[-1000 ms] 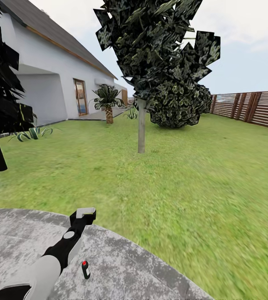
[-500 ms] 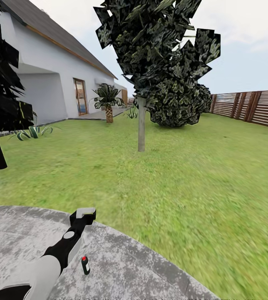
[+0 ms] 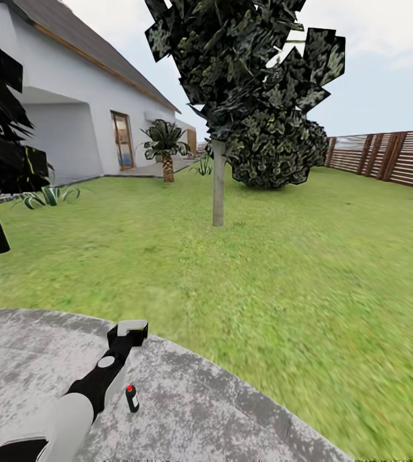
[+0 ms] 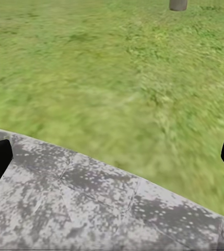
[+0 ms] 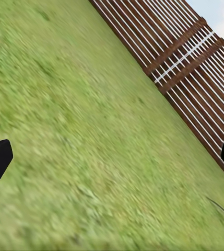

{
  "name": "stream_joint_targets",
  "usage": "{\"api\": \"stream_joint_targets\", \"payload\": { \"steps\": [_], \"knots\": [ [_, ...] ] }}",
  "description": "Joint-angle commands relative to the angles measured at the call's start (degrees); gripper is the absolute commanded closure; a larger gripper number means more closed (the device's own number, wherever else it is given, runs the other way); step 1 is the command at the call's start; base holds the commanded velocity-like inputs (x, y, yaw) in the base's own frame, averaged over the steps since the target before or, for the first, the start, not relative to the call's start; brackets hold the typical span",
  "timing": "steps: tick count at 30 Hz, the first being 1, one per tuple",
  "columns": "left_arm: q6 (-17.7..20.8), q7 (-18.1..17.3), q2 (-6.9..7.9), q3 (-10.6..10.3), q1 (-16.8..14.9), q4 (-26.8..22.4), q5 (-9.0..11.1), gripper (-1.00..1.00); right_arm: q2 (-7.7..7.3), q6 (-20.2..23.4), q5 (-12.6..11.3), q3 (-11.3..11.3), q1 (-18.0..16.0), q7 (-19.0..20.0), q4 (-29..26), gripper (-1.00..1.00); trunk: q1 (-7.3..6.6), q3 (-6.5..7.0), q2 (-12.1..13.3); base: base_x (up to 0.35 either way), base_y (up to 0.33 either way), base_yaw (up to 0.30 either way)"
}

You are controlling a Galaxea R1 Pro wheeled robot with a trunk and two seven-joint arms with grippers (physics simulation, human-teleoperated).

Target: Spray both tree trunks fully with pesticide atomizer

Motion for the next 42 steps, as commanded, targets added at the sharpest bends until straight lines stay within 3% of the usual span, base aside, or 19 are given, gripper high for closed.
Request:
{"api": "stream_joint_targets", "payload": {
  "steps": [1, 18, 32, 42],
  "knots": [
    [0.01, 0.00, 0.00, 0.00, 0.00, 0.00, 0.00, -1.00, 0.00, 0.00, 0.00, 0.00, 0.00, 0.00, 0.00, -1.00, 0.02, -0.23, -0.02, 0.000, 0.000, 0.000],
    [-0.03, 0.01, 0.12, 0.08, 0.00, 0.00, 0.00, -1.00, 0.00, 0.00, 0.00, 0.00, 0.00, 0.01, 0.00, -1.00, 0.46, -4.00, -0.25, 0.000, 0.000, 0.000],
    [-0.04, 0.01, 0.09, 0.09, 0.00, 0.00, 0.00, -1.00, 0.00, 0.00, -0.14, 0.00, 0.00, 0.01, -0.02, -1.00, 0.57, -4.88, -0.30, 0.000, 0.000, 0.000],
    [-0.04, 0.01, 0.11, 0.09, 0.00, 0.00, 0.00, -1.00, 0.00, -0.08, 0.03, 0.00, 0.00, -0.41, -0.23, -1.00, 0.75, -6.43, -0.39, 0.000, 0.000, 0.000]
  ]
}}
